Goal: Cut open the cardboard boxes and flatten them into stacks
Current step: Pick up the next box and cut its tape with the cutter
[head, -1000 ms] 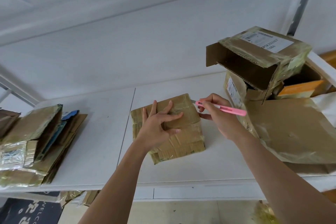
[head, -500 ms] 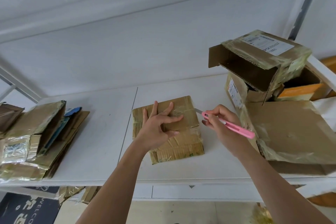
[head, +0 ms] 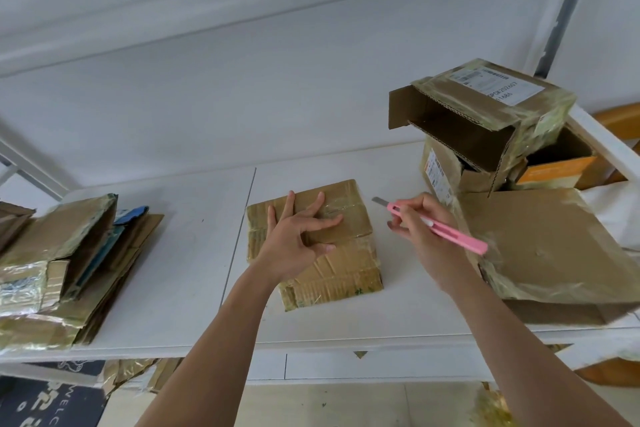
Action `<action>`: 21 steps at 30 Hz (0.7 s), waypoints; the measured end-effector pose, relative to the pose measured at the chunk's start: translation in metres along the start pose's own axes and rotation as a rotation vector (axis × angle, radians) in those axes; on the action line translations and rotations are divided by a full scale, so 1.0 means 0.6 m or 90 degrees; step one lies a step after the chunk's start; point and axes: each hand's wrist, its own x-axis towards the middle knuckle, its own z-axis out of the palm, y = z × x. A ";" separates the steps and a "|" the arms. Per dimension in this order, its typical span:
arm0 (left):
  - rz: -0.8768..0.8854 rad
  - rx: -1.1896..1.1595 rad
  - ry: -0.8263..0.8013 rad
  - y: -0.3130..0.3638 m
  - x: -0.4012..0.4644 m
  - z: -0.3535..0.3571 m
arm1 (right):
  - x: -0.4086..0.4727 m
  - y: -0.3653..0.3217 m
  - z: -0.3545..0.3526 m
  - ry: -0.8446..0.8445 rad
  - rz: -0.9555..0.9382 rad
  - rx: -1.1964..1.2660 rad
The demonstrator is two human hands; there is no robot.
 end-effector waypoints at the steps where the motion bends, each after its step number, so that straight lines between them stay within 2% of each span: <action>1: 0.001 0.001 -0.001 -0.001 -0.001 0.000 | 0.004 0.003 0.008 -0.005 0.002 0.000; 6: 0.003 -0.004 -0.005 -0.005 -0.002 -0.001 | -0.008 0.007 0.019 -0.007 0.033 0.029; 11: 0.006 -0.007 0.000 -0.011 -0.003 0.002 | -0.030 0.005 -0.009 -0.057 0.042 -0.005; 16: 0.012 -0.005 0.016 -0.007 -0.003 0.007 | -0.008 0.000 0.009 0.002 0.017 0.012; 21: 0.018 -0.005 0.003 -0.020 -0.006 0.000 | -0.023 0.012 0.000 -0.081 0.017 -0.025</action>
